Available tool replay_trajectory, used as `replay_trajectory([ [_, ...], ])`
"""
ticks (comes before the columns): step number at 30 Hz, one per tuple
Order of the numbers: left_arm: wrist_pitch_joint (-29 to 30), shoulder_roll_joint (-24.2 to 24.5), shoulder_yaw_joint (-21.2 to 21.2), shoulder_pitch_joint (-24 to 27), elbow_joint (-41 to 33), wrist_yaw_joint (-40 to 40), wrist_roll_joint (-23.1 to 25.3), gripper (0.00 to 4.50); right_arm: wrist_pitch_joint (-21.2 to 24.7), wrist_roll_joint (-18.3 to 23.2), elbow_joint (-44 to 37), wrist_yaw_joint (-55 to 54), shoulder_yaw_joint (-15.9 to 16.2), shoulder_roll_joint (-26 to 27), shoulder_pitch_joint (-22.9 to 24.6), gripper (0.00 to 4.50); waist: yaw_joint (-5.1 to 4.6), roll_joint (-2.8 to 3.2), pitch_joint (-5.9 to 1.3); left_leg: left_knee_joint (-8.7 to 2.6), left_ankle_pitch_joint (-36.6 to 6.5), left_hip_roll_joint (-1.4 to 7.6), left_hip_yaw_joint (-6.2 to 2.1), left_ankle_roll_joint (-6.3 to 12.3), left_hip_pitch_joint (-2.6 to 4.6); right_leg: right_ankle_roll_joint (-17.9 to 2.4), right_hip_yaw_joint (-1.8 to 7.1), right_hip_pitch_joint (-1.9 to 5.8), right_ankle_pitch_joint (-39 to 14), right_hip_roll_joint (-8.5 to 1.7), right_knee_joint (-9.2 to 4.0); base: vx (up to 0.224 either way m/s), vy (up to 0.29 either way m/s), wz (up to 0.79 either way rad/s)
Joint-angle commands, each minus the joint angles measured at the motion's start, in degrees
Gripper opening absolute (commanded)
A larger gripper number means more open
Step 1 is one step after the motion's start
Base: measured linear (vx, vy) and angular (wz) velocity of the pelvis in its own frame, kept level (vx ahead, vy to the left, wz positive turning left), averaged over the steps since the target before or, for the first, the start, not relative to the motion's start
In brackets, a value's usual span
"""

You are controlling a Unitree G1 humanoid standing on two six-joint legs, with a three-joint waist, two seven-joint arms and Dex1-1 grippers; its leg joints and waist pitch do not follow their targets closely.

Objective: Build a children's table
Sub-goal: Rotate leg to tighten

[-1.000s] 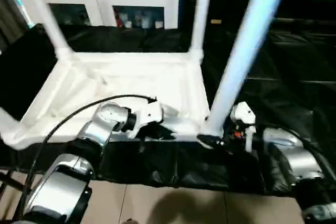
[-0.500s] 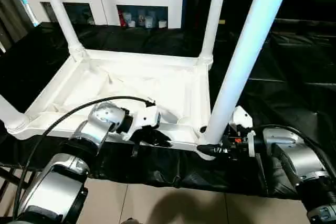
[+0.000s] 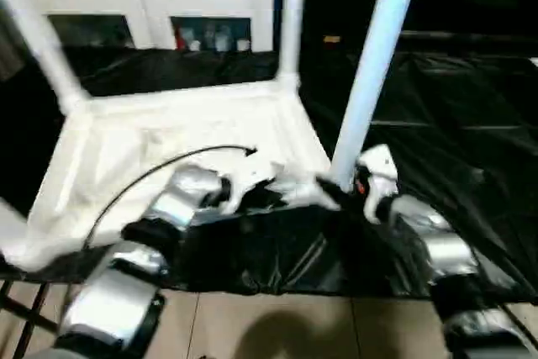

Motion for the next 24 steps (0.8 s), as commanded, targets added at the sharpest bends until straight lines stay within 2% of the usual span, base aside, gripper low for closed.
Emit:
replay_trajectory([
  [1,0.6,-2.6,-1.3,-0.6,0.6,1.6,0.6,0.0,1.6,-2.2,3.1,-0.7,3.4,2.1,0.9,2.72,-0.06,-0.46,-2.24,-4.41,-16.5,2.7,-1.79,1.23,0.52,-9.2,3.33,1.49,-23.7,-5.0,-5.88,0.0,0.0,0.0],
  [2,2.0,-5.1,-1.0,-1.5,1.2,5.9,0.8,0.0,0.3,-2.6,6.8,-5.8,3.0,5.4,-1.3,2.72,0.0,-0.18,-2.39,-4.36,-15.9,2.75,-1.81,1.4,0.44,-9.3,3.42,1.55,-23.1,-5.13,-5.74,0.0,0.0,0.0],
  [3,2.1,-5.4,-0.9,-1.6,1.3,6.3,0.8,0.0,0.1,-2.6,7.2,-6.2,3.0,5.8,-1.5,2.72,-0.31,-0.24,-2.35,-4.46,-15.5,2.8,-1.8,1.18,0.33,-9.7,3.41,1.43,-21.9,-5.0,-5.62,0.0,0.0,0.0],
  [4,2.1,-5.4,-0.9,-1.6,1.3,6.3,0.8,0.0,0.1,-2.6,7.2,-6.2,3.0,5.8,-1.5,2.72,-0.28,-0.3,-2.44,-4.4,-15.6,2.67,-1.82,1.22,0.39,-9.5,3.26,1.66,-22.1,-4.92,-5.7,0.0,0.0,0.0],
  [6,2.9,-7.1,-0.8,-2.1,1.2,8.7,1.0,0.0,-2.6,-1.9,9.7,-8.7,1.7,8.5,-3.5,3.28,-0.29,-0.15,-2.49,-4.35,-15.6,2.81,-1.73,1.41,0.52,-10.0,3.48,1.39,-21.0,-5.06,-5.61,0.0,0.0,0.0],
  [7,2.7,-7.2,-0.8,-2.0,1.0,8.5,1.0,0.0,-3.3,-1.3,10.0,-8.7,1.1,9.1,-4.0,3.42,-0.35,-0.27,-2.53,-4.41,-15.3,2.75,-1.81,1.62,0.2,-10.4,3.37,1.71,-19.8,-5.01,-5.46,0.0,0.0,0.0],
  [9,2.5,-6.9,-0.8,-1.7,0.6,7.9,0.9,0.0,-3.9,-1.2,10.0,-8.0,0.8,9.1,-4.2,3.52,-0.29,-0.2,-2.6,-4.34,-14.7,2.84,-1.68,2.14,0.25,-10.9,3.46,1.66,-17.5,-4.93,-5.28,0.0,0.0,0.0],
  [10,1.1,-6.1,-1.0,-1.3,0.2,6.5,0.9,0.0,-4.8,-1.6,9.4,-6.5,1.3,8.1,-3.9,3.52,-0.29,-0.48,-2.61,-4.38,-14.5,2.86,-1.71,2.41,0.13,-11.0,3.44,1.79,-16.9,-4.94,-5.19,0.0,0.0,0.0],
  [11,1.1,-6.0,-1.0,-1.2,0.2,6.3,0.8,0.0,-4.9,-1.7,9.3,-6.3,1.3,8.0,-3.9,3.65,-0.28,-0.34,-2.65,-4.36,-13.7,2.84,-1.71,2.73,-0.04,-11.2,3.42,1.94,-16.1,-4.99,-5.0,0.0,0.0,0.0],
  [13,-1.9,-3.3,-1.1,-0.1,-0.8,1.8,0.2,0.0,-7.1,-1.8,7.4,0.1,2.2,4.3,-2.7,3.86,-0.18,-0.38,-2.86,-4.17,-12.8,2.81,-1.69,3.56,-0.23,-11.4,3.37,2.26,-14.3,-5.0,-4.78,0.0,0.0,0.0],
  [15,-2.4,-1.9,-1.2,0.4,-1.4,-0.6,-0.2,0.0,-7.9,-1.1,6.5,4.7,2.6,2.2,-2.0,3.86,-0.15,-0.35,-3.11,-3.9,-9.9,2.83,-1.56,5.05,-0.51,-12.7,3.37,2.49,-8.4,-4.87,-4.05,0.0,0.0,0.0],
  [17,-3.3,-1.0,-1.2,0.8,-1.8,-3.2,-0.7,0.0,-8.2,-0.6,5.4,8.2,3.1,0.6,-1.3,3.86,-0.12,-0.33,-3.22,-3.66,-7.5,2.77,-1.43,6.3,-0.68,-13.9,3.35,2.6,-4.6,-4.88,-3.63,0.0,0.0,0.0],
  [19,-3.9,-0.3,-1.3,1.0,-2.1,-4.9,-1.1,0.0,-8.7,-0.3,5.0,10.5,3.4,-0.4,-1.0,3.86,0.33,-0.3,-3.15,-3.51,-7.2,2.88,-1.2,7.42,-0.71,-14.4,3.19,2.64,-3.6,-4.76,-3.55,0.0,0.0,0.0],
  [20,-6.0,0.7,-1.5,1.4,-2.5,-7.1,-1.5,0.0,-8.8,0.2,3.9,14.0,4.0,-2.1,-0.4,3.86,0.39,-0.06,-3.17,-3.53,-7.2,2.92,-1.22,7.37,-0.66,-14.4,3.14,2.61,-3.9,-4.77,-3.57,0.0,0.0,0.0],
  [21,-6.9,1.8,-1.7,1.7,-2.9,-9.7,-2.0,0.0,-9.0,0.7,2.6,18.0,4.8,-3.9,0.4,3.86,0.58,-0.31,-3.27,-3.42,-7.2,2.96,-1.14,7.43,-0.58,-14.3,3.12,2.65,-3.9,-4.63,-3.55,0.0,0.0,0.0],
  [23,-7.8,3.0,-1.9,2.1,-3.3,-12.5,-2.4,0.0,-9.1,1.0,1.1,22.0,5.4,-5.9,1.2,3.86,0.99,-0.03,-3.2,-3.49,-7.4,3.18,-1.19,7.5,-0.49,-14.6,3.13,2.49,-3.4,-4.65,-3.37,0.0,0.0,0.0],
  [24,-7.8,3.0,-1.9,2.1,-3.3,-12.5,-2.4,0.0,-9.1,1.0,1.1,22.0,5.4,-5.9,1.2,3.86,1.1,-0.09,-3.2,-3.51,-7.7,3.16,-1.21,7.53,-0.46,-14.4,3.08,2.56,-3.7,-4.63,-3.48,0.0,0.0,0.0],
])
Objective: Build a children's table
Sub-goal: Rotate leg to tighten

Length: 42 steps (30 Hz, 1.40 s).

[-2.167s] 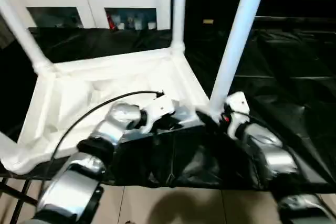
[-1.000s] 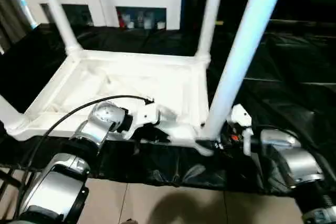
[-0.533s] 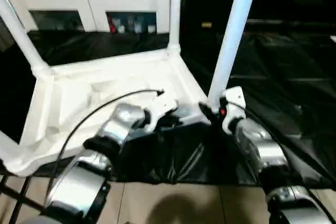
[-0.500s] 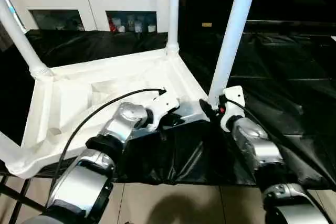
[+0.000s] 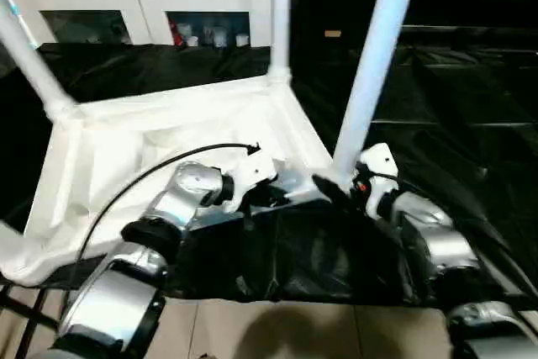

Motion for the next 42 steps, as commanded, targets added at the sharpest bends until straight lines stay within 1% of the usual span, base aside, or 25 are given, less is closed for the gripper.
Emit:
replay_trajectory([
  [1,-2.2,0.3,-1.2,0.9,-1.4,-5.3,-1.2,0.0,-0.2,0.3,-2.2,6.7,2.8,-1.4,1.3,3.86,0.36,-0.4,-3.15,-3.2,-8.5,3.07,-1.22,7.0,0.05,-14.2,3.29,2.88,-4.2,-4.82,-3.55,0.0,0.0,0.0],
  [2,-2.2,1.1,-1.0,1.1,-1.7,-7.3,-1.7,0.0,-0.2,0.8,-3.2,9.7,3.1,-2.8,1.8,3.86,0.49,-0.47,-3.2,-3.23,-9.1,3.12,-1.25,6.88,0.22,-14.1,3.27,2.99,-4.7,-4.76,-3.56,0.0,0.0,0.0],
  [3,-2.2,1.1,-1.0,1.1,-1.7,-7.3,-1.7,0.0,-0.2,0.8,-3.2,9.7,3.1,-2.8,1.8,3.86,0.4,-0.45,-3.05,-3.27,-9.3,3.14,-1.23,6.76,0.02,-14.4,3.32,2.92,-5.0,-4.8,-3.53,0.0,0.0,0.0],
  [4,-2.1,2.2,-0.8,1.5,-2.4,-10.3,-2.6,0.0,0.9,1.9,-5.2,14.0,3.4,-4.6,2.5,3.86,0.43,-0.48,-3.06,-3.33,-9.8,3.17,-1.21,6.58,0.15,-14.4,3.31,2.86,-5.8,-4.82,-3.67,0.0,0.0,0.0],
  [5,-2.1,2.2,-0.8,1.5,-2.4,-10.3,-2.6,0.0,0.9,1.9,-5.2,14.0,3.4,-4.6,2.5,3.86,0.53,-0.5,-2.99,-3.37,-10.5,3.26,-1.2,6.37,0.25,-14.1,3.38,2.78,-6.8,-4.82,-3.76,0.0,0.0,0.0],
  [6,-2.0,3.0,-0.8,1.9,-2.9,-12.4,-3.2,0.0,2.2,3.0,-7.4,17.4,4.2,-5.9,3.4,3.86,0.7,-0.51,-3.0,-3.36,-10.7,3.18,-1.21,6.12,0.23,-14.0,3.4,2.86,-7.6,-4.89,-3.81,0.0,0.0,0.0],
  [12,-2.7,4.8,-1.3,2.4,-3.3,-16.6,-4.0,0.0,4.6,4.7,-12.2,23.5,6.3,-8.8,5.4,3.34,1.7,-0.69,-3.12,-3.31,-9.2,3.28,-1.23,6.17,0.33,-13.4,3.51,2.81,-7.0,-4.99,-3.68,0.0,0.0,0.0],
  [19,-2.9,5.5,-1.7,2.7,-3.5,-17.8,-3.5,0.0,5.8,4.7,-14.0,25.8,7.0,-9.4,6.3,2.85,1.75,-0.53,-3.1,-3.39,-9.4,3.25,-1.29,5.23,0.3,-13.3,3.41,2.75,-7.6,-5.0,-3.68,0.0,0.0,0.0],
  [22,-2.4,5.3,-1.3,2.7,-3.6,-17.6,-3.8,0.0,6.3,4.9,-14.5,24.3,7.0,-8.7,6.8,2.77,1.77,-0.55,-3.16,-3.34,-9.1,3.22,-1.27,5.02,0.33,-13.2,3.43,2.77,-7.1,-4.95,-3.64,0.0,0.0,0.0],
  [25,-2.1,4.4,-0.9,2.4,-2.9,-13.9,-3.0,0.0,5.7,4.3,-13.9,20.6,6.2,-7.1,7.3,2.74,1.73,-0.58,-3.07,-3.39,-9.2,3.21,-1.29,4.84,0.28,-13.1,3.39,2.72,-7.2,-4.98,-3.73,0.0,0.0,0.0],
  [26,-1.4,3.7,-0.9,1.7,-2.0,-9.0,-1.3,0.0,5.2,2.7,-12.4,15.2,5.2,-5.3,7.1,2.73,1.62,-0.6,-3.02,-3.46,-9.8,3.21,-1.32,4.44,0.31,-12.9,3.38,2.68,-8.6,-4.99,-3.85,0.0,0.0,0.0],
  [27,-1.3,3.6,-0.9,1.6,-1.8,-8.3,-1.1,0.0,5.2,2.4,-12.1,14.3,5.1,-5.1,7.0,2.73,1.41,-0.6,-2.81,-3.56,-10.8,3.13,-1.34,3.73,0.42,-12.3,3.35,2.52,-11.1,-5.02,-4.18,0.0,0.0,0.0],
  [28,0.4,2.3,-0.2,0.7,-0.7,-2.8,-0.3,0.0,3.2,0.2,-9.2,6.8,3.6,-2.7,6.1,2.72,1.27,-0.73,-2.75,-3.62,-11.5,3.11,-1.36,3.27,0.5,-12.0,3.35,2.46,-13.0,-5.05,-4.34,0.0,0.0,0.0],
  [29,0.4,2.3,-0.2,0.7,-0.7,-2.8,-0.3,0.0,3.2,0.2,-9.2,6.8,3.6,-2.7,6.1,2.72,1.05,-0.71,-2.54,-3.69,-13.0,2.86,-1.39,2.06,0.83,-10.9,3.33,2.26,-17.8,-5.15,-4.93,0.0,0.0,0.0],
  [30,2.6,0.6,0.4,0.2,-0.8,0.9,-0.3,0.0,5.0,-0.6,-6.2,-1.3,1.6,0.1,4.7,2.72,0.84,-0.94,-2.5,-3.88,-13.3,2.82,-1.6,1.28,0.78,-9.9,3.33,2.42,-20.8,-5.19,-5.11,0.0,0.0,0.0],
  [31,3.1,0.0,0.4,0.2,-0.9,1.7,-0.2,0.0,5.2,-0.6,-5.5,-3.1,1.2,0.9,4.4,2.72,0.63,-0.81,-2.48,-3.96,-13.3,2.83,-1.71,1.05,0.63,-9.7,3.36,2.45,-21.4,-5.26,-5.1,0.0,0.0,0.0],
  [32,3.7,-0.9,0.3,0.2,-1.1,2.9,0.0,0.0,5.4,-0.6,-4.7,-5.4,0.7,2.0,4.1,2.72,0.49,-0.88,-2.5,-4.07,-13.3,2.89,-1.82,0.95,0.54,-9.3,3.33,2.51,-21.7,-5.23,-5.2,0.0,0.0,0.0],
  [33,5.0,-2.7,0.1,0.2,-1.5,5.8,0.4,0.0,6.1,-0.9,-3.1,-10.5,-0.3,4.3,3.4,2.72,0.14,-0.88,-2.56,-3.99,-13.8,2.91,-1.67,0.76,0.92,-9.7,3.5,2.11,-20.3,-5.07,-5.22,0.0,0.0,0.0],
  [34,5.2,-3.1,0.1,0.2,-1.6,6.4,0.5,0.0,6.3,-1.0,-2.8,-11.6,-0.5,4.8,3.2,2.71,-0.01,-0.87,-2.58,-4.0,-13.7,2.94,-1.7,0.75,0.92,-10.0,3.6,2.11,-19.5,-5.12,-5.13,0.0,0.0,0.0],
  [35,6.7,-5.5,-0.2,0.2,-1.5,9.3,0.9,0.0,6.7,-2.0,-0.6,-18.0,-1.1,7.3,2.3,2.71,-0.3,-0.91,-2.57,-4.03,-13.1,2.9,-1.7,0.87,0.71,-10.4,3.63,2.18,-18.1,-5.02,-4.94,0.0,0.0,0.0],
  [37,7.0,-7.5,-0.5,0.0,-1.0,12.3,1.5,0.0,6.2,-3.8,1.5,-23.5,-1.0,9.1,1.5,2.71,-0.47,-0.92,-2.58,-3.89,-13.1,2.7,-1.59,1.17,0.74,-10.4,3.63,2.24,-18.0,-5.05,-5.05,0.0,0.0,0.0],
  [39,7.0,-8.7,-1.1,0.0,-0.4,13.9,2.1,0.0,5.3,-4.4,2.5,-25.1,-0.8,10.4,1.2,2.71,-0.46,-0.96,-2.68,-3.7,-11.9,2.53,-1.48,1.93,0.61,-9.9,3.66,2.3,-17.8,-5.08,-5.11,0.0,0.0,0.0],
  [40,7.0,-9.8,-1.5,0.0,0.0,14.8,2.5,0.0,4.0,-4.2,3.0,-25.6,-1.0,11.6,1.1,2.71,-0.38,-0.7,-2.71,-3.67,-11.9,2.56,-1.48,2.08,0.64,-9.9,3.68,2.27,-17.5,-5.11,-5.13,0.0,0.0,0.0],
  [41,6.9,-10.0,-1.6,0.0,0.2,15.0,2.5,0.0,3.5,-4.1,3.2,-25.9,-1.2,12.0,1.0,2.71,-0.44,-0.85,-2.67,-3.72,-11.9,2.57,-1.42,2.49,0.62,-9.9,3.68,2.2,-17.0,-5.02,-5.18,0.0,0.0,0.0],
  [42,7.0,-10.4,-1.7,0.1,0.2,15.6,2.7,0.0,2.3,-3.7,4.0,-27.2,-2.2,12.8,0.5,3.26,-0.39,-0.8,-2.7,-3.78,-12.0,2.63,-1.47,2.63,0.6,-9.9,3.65,2.25,-16.8,-5.0,-5.11,0.0,0.0,0.0],
])
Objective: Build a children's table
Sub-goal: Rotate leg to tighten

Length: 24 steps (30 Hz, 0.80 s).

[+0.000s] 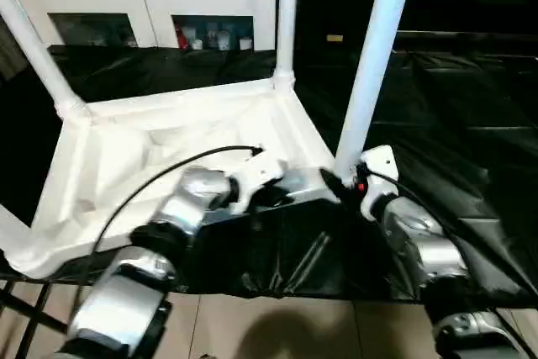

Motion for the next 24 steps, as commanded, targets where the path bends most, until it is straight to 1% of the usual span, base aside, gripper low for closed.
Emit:
replay_trajectory([
  [1,-0.2,-4.4,-2.2,0.1,1.0,1.2,-0.3,0.0,0.8,-0.9,3.1,0.4,2.9,3.3,0.2,3.4,-0.15,-0.74,-2.56,-4.1,-12.0,2.78,-1.53,3.07,0.2,-10.1,3.46,1.87,-16.9,-4.95,-5.07,0.0,0.0,0.0],
  [3,-0.3,-3.8,-2.1,0.5,0.3,0.5,-0.3,0.0,-0.1,-0.6,3.2,0.4,2.0,2.9,-0.3,3.46,-0.16,-0.68,-2.52,-4.13,-12.8,2.76,-1.49,3.1,0.3,-10.1,3.44,1.77,-17.2,-4.88,-5.18,0.0,0.0,0.0],
  [4,-0.8,-3.2,-2.0,0.7,0.0,-0.2,-0.4,0.0,-0.5,-0.8,3.3,0.5,2.0,2.3,-0.5,3.6,-0.18,-0.71,-2.49,-4.16,-13.0,2.76,-1.51,3.15,0.25,-10.1,3.44,1.82,-17.4,-4.89,-5.19,0.0,0.0,0.0],
  [5,-1.0,-2.9,-2.0,0.8,-0.3,-0.7,-0.5,0.0,-0.8,-0.9,3.4,0.9,2.0,1.8,-0.6,3.6,-0.13,-0.35,-2.49,-4.2,-13.1,2.78,-1.59,3.07,0.2,-10.0,3.45,1.86,-17.5,-4.94,-5.17,0.0,0.0,0.0],
  [6,-2.1,-2.1,-2.0,1.0,-0.6,-2.1,-0.7,0.0,-1.8,-1.1,3.5,2.4,2.3,0.7,-0.7,3.75,-0.19,-0.53,-2.55,-4.22,-13.2,2.8,-1.58,3.13,0.16,-10.0,3.41,1.92,-17.0,-4.87,-5.2,0.0,0.0,0.0],
  [8,-3.2,-1.0,-2.1,1.3,-1.0,-4.4,-1.0,0.0,-3.0,-1.0,3.2,6.0,3.0,-1.0,-0.6,3.85,-0.11,-0.72,-2.72,-4.04,-12.1,2.71,-1.52,3.74,-0.02,-10.5,3.43,2.15,-14.6,-4.88,-4.92,0.0,0.0,0.0],
  [9,-3.9,-0.4,-2.1,1.4,-1.1,-5.9,-1.3,0.0,-3.3,-0.7,2.8,9.0,3.5,-1.9,-0.3,3.85,-0.06,-0.67,-2.84,-3.92,-10.9,2.76,-1.47,4.41,-0.13,-11.0,3.48,2.23,-12.4,-4.88,-4.59,0.0,0.0,0.0],
  [10,-3.9,-0.4,-2.1,1.4,-1.1,-5.9,-1.3,0.0,-3.3,-0.7,2.8,9.0,3.5,-1.9,-0.3,3.85,0.03,-0.7,-2.87,-3.85,-10.4,2.78,-1.45,4.76,-0.14,-11.4,3.47,2.26,-11.3,-4.91,-4.5,0.0,0.0,0.0],
  [11,-4.8,0.7,-1.7,1.7,-1.6,-9.7,-2.6,0.0,-3.8,0.0,1.1,15.4,4.8,-4.0,0.5,3.85,0.11,-0.82,-2.95,-3.69,-9.3,2.67,-1.35,5.49,-0.26,-12.0,3.43,2.48,-9.3,-4.85,-4.3,0.0,0.0,0.0],
  [12,-5.3,1.4,-1.7,1.8,-1.9,-11.5,-3.1,0.0,-4.1,0.5,0.0,19.0,5.6,-5.1,1.2,3.85,0.38,-0.83,-3.02,-3.55,-8.2,2.67,-1.3,6.48,-0.44,-12.5,3.35,2.66,-7.6,-4.87,-4.05,0.0,0.0,0.0],
  [13,-5.9,2.4,-1.7,2.0,-2.2,-14.1,-3.6,0.0,-4.2,1.3,-1.7,23.8,6.6,-6.7,2.1,3.85,0.42,-0.87,-3.0,-3.5,-7.8,2.68,-1.2,6.99,-0.55,-12.6,3.3,2.77,-6.7,-4.72,-3.93,0.0,0.0,0.0],
  [14,-6.0,3.0,-1.8,2.1,-2.4,-15.4,-3.9,0.0,-4.2,2.0,-2.6,26.2,7.0,-7.5,2.5,3.85,0.63,-0.81,-3.01,-3.4,-7.3,2.81,-1.2,7.8,-0.69,-12.8,3.22,2.77,-5.4,-4.75,-3.71,0.0,0.0,0.0],
  [15,-6.0,3.0,-1.8,2.1,-2.4,-15.4,-3.9,0.0,-4.2,2.0,-2.6,26.2,7.0,-7.5,2.5,3.85,0.62,-0.73,-3.04,-3.37,-7.2,2.89,-1.17,8.28,-0.66,-12.8,3.1,2.68,-5.4,-4.71,-3.72,0.0,0.0,0.0],
  [16,-6.2,3.2,-1.8,2.1,-2.5,-16.0,-3.9,0.0,-4.0,2.3,-3.1,27.2,7.1,-7.8,2.7,3.85,0.66,-0.73,-3.05,-3.34,-7.2,2.94,-1.17,8.25,-0.59,-12.9,3.09,2.6,-5.6,-4.74,-3.69,0.0,0.0,0.0],
  [17,-6.7,4.5,-1.8,2.3,-2.7,-19.0,-4.5,0.0,-3.7,3.9,-5.6,32.7,8.1,-9.8,3.8,3.85,0.72,-0.87,-2.97,-3.36,-7.5,2.83,-1.17,8.23,-0.6,-12.7,3.03,2.72,-6.8,-4.71,-3.93,0.0,0.0,0.0],
  [19,-7.3,5.8,-1.7,2.3,-2.8,-21.7,-5.1,0.0,-2.8,5.3,-7.7,38.1,9.1,-12.0,4.6,3.85,0.86,-0.8,-2.95,-3.37,-8.4,3.0,-1.17,8.21,-0.49,-12.7,3.08,2.6,-8.1,-4.73,-3.99,0.0,0.0,0.0],
  [20,-7.4,6.5,-1.7,2.3,-2.9,-23.2,-5.4,0.0,-1.8,5.9,-8.5,41.4,9.6,-13.3,5.0,3.85,0.88,-0.92,-2.85,-3.45,-9.0,3.05,-1.16,8.08,-0.45,-12.7,3.06,2.51,-9.0,-4.62,-4.06,0.0,0.0,0.0],
  [22,-7.6,7.5,-1.8,2.4,-3.3,-25.6,-6.0,0.0,0.4,6.8,-9.9,46.5,10.8,-15.4,5.6,3.85,1.0,-0.89,-2.81,-3.57,-9.7,3.19,-1.26,7.73,-0.38,-12.7,3.06,2.48,-10.0,-4.69,-4.07,0.0,0.0,0.0],
  [23,-7.4,8.0,-1.8,2.5,-3.6,-27.0,-6.3,0.0,1.5,7.2,-10.7,48.8,11.4,-16.3,5.9,3.85,1.21,-0.82,-2.8,-3.62,-10.1,3.29,-1.28,7.42,-0.23,-12.7,3.11,2.38,-10.5,-4.65,-4.11,0.0,0.0,0.0],
  [24,-7.3,8.1,-1.8,2.6,-3.7,-27.3,-6.4,0.0,1.7,7.3,-10.8,49.2,11.5,-16.5,5.9,3.68,1.27,-0.87,-2.81,-3.64,-10.0,3.38,-1.27,7.3,-0.24,-12.8,3.18,2.4,-10.3,-4.77,-4.06,0.0,0.0,0.0],
])
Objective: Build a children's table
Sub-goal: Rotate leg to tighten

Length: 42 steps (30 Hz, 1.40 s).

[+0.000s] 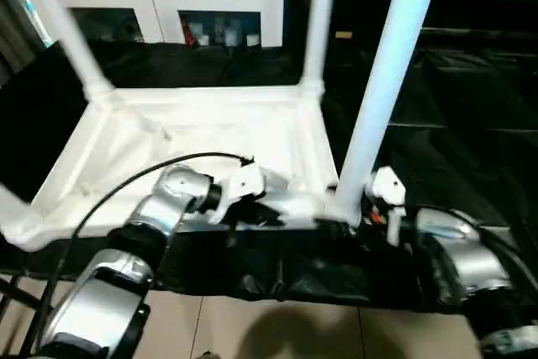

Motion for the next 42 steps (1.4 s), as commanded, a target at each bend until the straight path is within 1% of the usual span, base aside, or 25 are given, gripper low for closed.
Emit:
replay_trajectory([
  [1,-0.7,-0.1,-0.7,0.5,-1.5,-2.5,-1.5,0.0,2.6,0.6,-1.6,4.6,2.7,-0.5,1.0,3.68,0.03,-0.81,-2.99,-3.55,-10.2,3.3,-1.23,6.53,0.2,-12.9,3.35,2.54,-10.2,-4.82,-4.08,0.0,0.0,0.0],
  [3,-1.0,0.7,-0.9,0.7,-1.7,-4.3,-1.6,0.0,3.6,0.9,-2.3,6.8,3.4,-1.2,1.1,3.42,0.44,-0.85,-3.03,-3.53,-9.5,3.25,-1.25,6.33,0.22,-12.7,3.4,2.62,-9.9,-4.88,-4.02,0.0,0.0,0.0],
  [8,-1.3,1.2,-0.9,0.6,-1.5,-5.5,-1.8,0.0,4.7,1.3,-3.3,8.4,4.1,-1.8,1.0,3.15,0.61,-0.97,-3.1,-3.47,-8.6,3.2,-1.23,5.88,0.24,-12.9,3.37,2.6,-8.7,-4.89,-3.82,0.0,0.0,0.0],
  [10,-1.4,1.2,-0.9,0.5,-1.5,-5.7,-1.8,0.0,5.0,1.4,-4.2,8.4,4.2,-1.8,1.2,2.86,0.67,-0.95,-3.09,-3.49,-8.6,3.18,-1.24,5.8,0.27,-12.8,3.35,2.62,-9.1,-4.89,-3.85,0.0,0.0,0.0],
  [18,-1.0,1.1,-0.3,0.4,-1.1,-4.2,-1.5,0.0,6.6,2.0,-6.8,6.7,3.9,-0.6,2.8,2.72,0.76,-0.95,-3.11,-3.47,-8.4,3.16,-1.27,5.52,0.23,-12.3,3.36,2.66,-9.2,-4.9,-3.89,0.0,0.0,0.0],
  [20,-0.1,0.5,0.0,0.1,-0.3,-0.1,-0.4,0.0,5.2,0.9,-5.8,0.8,2.3,1.2,3.2,2.72,0.77,-0.9,-3.08,-3.51,-8.6,3.2,-1.29,5.12,0.27,-12.4,3.36,2.52,-9.4,-4.98,-3.92,0.0,0.0,0.0],
  [21,0.3,0.0,0.0,-0.4,0.7,3.3,0.8,0.0,4.0,0.5,-3.8,-3.8,0.6,3.1,2.7,2.72,0.56,-0.92,-2.96,-3.64,-9.5,3.13,-1.33,4.52,0.25,-12.0,3.31,2.52,-11.2,-4.96,-4.09,0.0,0.0,0.0],
  [23,0.6,-0.4,0.1,-0.6,1.1,5.0,1.3,0.0,3.6,0.2,-2.6,-6.2,-0.2,4.1,2.4,2.72,0.27,-0.96,-2.69,-3.72,-11.5,2.92,-1.4,3.44,0.42,-10.8,3.25,2.38,-16.3,-5.09,-4.77,0.0,0.0,0.0],
  [24,1.5,-1.3,0.5,-0.8,1.5,7.5,1.5,0.0,3.8,-0.4,-0.9,-10.1,-1.1,5.4,1.6,2.72,0.18,-0.94,-2.67,-3.85,-12.1,2.98,-1.45,2.84,0.58,-10.0,3.31,2.27,-19.0,-5.11,-5.04,0.0,0.0,0.0],
  [26,2.4,-2.2,0.6,-0.9,1.6,9.2,1.7,0.0,3.1,-1.3,0.7,-13.9,-1.8,6.8,1.0,2.72,-0.1,-0.94,-2.62,-4.04,-12.4,3.07,-1.64,2.19,0.51,-9.8,3.36,2.29,-19.7,-5.13,-5.02,0.0,0.0,0.0],
  [27,3.6,-3.8,0.6,-1.2,1.9,12.5,2.3,0.0,3.1,-2.3,3.2,-19.4,-2.8,8.8,-0.2,2.72,-0.45,-0.97,-2.68,-4.1,-12.6,3.05,-1.67,1.63,0.58,-9.8,3.42,2.2,-19.3,-5.11,-4.95,0.0,0.0,0.0],
  [28,4.9,-5.2,0.7,-1.5,2.3,15.2,2.7,0.0,2.7,-3.2,5.1,-24.1,-3.5,10.6,-1.0,2.71,-0.76,-1.2,-2.55,-4.19,-13.2,2.96,-1.7,1.43,0.65,-9.9,3.41,2.17,-19.7,-5.05,-5.14,0.0,0.0,0.0],
  [29,5.8,-6.7,0.7,-1.9,2.6,17.6,3.1,0.0,2.7,-3.9,6.9,-28.5,-4.2,12.3,-2.0,2.71,-1.0,-1.14,-2.58,-4.12,-13.2,2.92,-1.64,1.14,0.75,-10.1,3.49,2.05,-19.6,-5.06,-5.04,0.0,0.0,0.0],
  [30,6.6,-8.0,0.7,-2.3,3.0,19.9,3.3,0.0,3.5,-4.3,8.7,-32.5,-4.9,13.7,-3.0,2.7,-1.35,-0.91,-2.59,-4.08,-13.5,2.83,-1.65,0.69,0.93,-10.5,3.52,1.89,-20.1,-5.17,-5.21,0.0,0.0,0.0],
  [31,7.3,-9.2,0.5,-2.7,3.4,21.5,3.4,0.0,3.5,-5.0,10.5,-36.3,-5.4,15.0,-4.0,2.7,-1.53,-0.85,-2.55,-4.11,-13.5,2.81,-1.71,0.47,0.85,-10.4,3.49,1.98,-20.2,-5.12,-5.23,0.0,0.0,0.0],
  [32,7.7,-10.1,0.3,-2.9,3.6,22.4,3.6,0.0,3.4,-5.4,11.7,-38.8,-5.8,16.0,-4.7,2.7,-1.66,-1.01,-2.63,-4.04,-13.2,2.65,-1.68,0.75,0.73,-10.3,3.48,2.15,-19.9,-5.02,-5.26,0.0,0.0,0.0],
  [33,8.1,-11.3,0.2,-3.5,4.1,24.1,3.7,0.0,4.0,-5.8,13.1,-41.8,-6.1,17.4,-5.6,2.7,-1.66,-1.0,-2.7,-3.94,-12.6,2.67,-1.56,1.31,0.78,-10.5,3.59,2.1,-18.3,-4.99,-5.19,0.0,0.0,0.0],
  [34,8.1,-11.3,0.2,-3.5,4.1,24.1,3.7,0.0,4.0,-5.8,13.1,-41.8,-6.1,17.4,-5.6,2.7,-1.72,-0.99,-2.61,-3.89,-12.7,2.6,-1.46,1.55,0.76,-10.6,3.64,2.0,-18.0,-4.95,-5.23,0.0,0.0,0.0],
  [35,8.2,-12.1,0.2,-3.8,4.3,24.7,3.8,0.0,4.0,-6.1,13.8,-43.3,-6.1,18.3,-6.2,2.7,-1.62,-1.09,-2.69,-3.86,-12.3,2.5,-1.51,2.04,0.63,-10.4,3.56,2.28,-17.9,-4.97,-5.2,0.0,0.0,0.0],
  [37,8.3,-13.9,0.2,-4.5,4.6,26.3,3.8,0.0,3.0,-6.6,15.0,-45.5,-6.0,20.1,-7.2,2.7,-1.63,-0.72,-2.82,-3.85,-11.2,2.56,-1.49,2.56,0.55,-10.6,3.56,2.26,-16.0,-4.91,-4.96,0.0,0.0,0.0],
  [38,8.1,-14.2,0.1,-4.5,4.5,26.1,3.8,0.0,2.3,-6.4,15.1,-45.7,-6.4,20.5,-7.4,2.7,-1.69,-0.81,-2.81,-3.85,-11.1,2.57,-1.49,2.63,0.49,-10.6,3.54,2.28,-15.7,-4.93,-5.0,0.0,0.0,0.0],
  [39,8.1,-14.3,0.1,-4.5,4.5,26.2,3.9,0.0,1.2,-6.6,15.5,-46.3,-6.7,20.7,-7.7,3.26,-1.64,-0.83,-2.89,-3.79,-11.1,2.55,-1.48,2.9,0.47,-10.6,3.55,2.35,-15.2,-4.97,-4.93,0.0,0.0,0.0],
  [40,8.0,-14.3,0.2,-4.5,4.4,26.2,3.9,0.0,0.4,-6.6,15.8,-46.4,-7.0,20.7,-7.9,3.4,-1.61,-0.8,-2.98,-3.77,-10.7,2.54,-1.5,3.06,0.44,-10.7,3.52,2.44,-14.6,-4.95,-4.83,0.0,0.0,0.0],
  [41,7.3,-13.8,0.3,-4.2,4.0,25.1,3.8,0.0,-0.8,-6.1,15.8,-44.9,-7.4,20.4,-8.1,3.4,-1.63,-0.64,-2.95,-3.83,-10.8,2.64,-1.49,3.27,0.43,-10.9,3.51,2.38,-14.0,-4.92,-4.81,0.0,0.0,0.0],
  [42,6.5,-13.0,0.4,-3.7,3.5,23.7,3.5,0.0,-2.0,-5.4,15.6,-42.1,-7.3,19.8,-8.1,3.5,-1.62,-0.71,-3.02,-3.74,-10.8,2.57,-1.44,3.53,0.39,-11.2,3.5,2.47,-13.3,-4.91,-4.74,0.0,0.0,0.0],
])
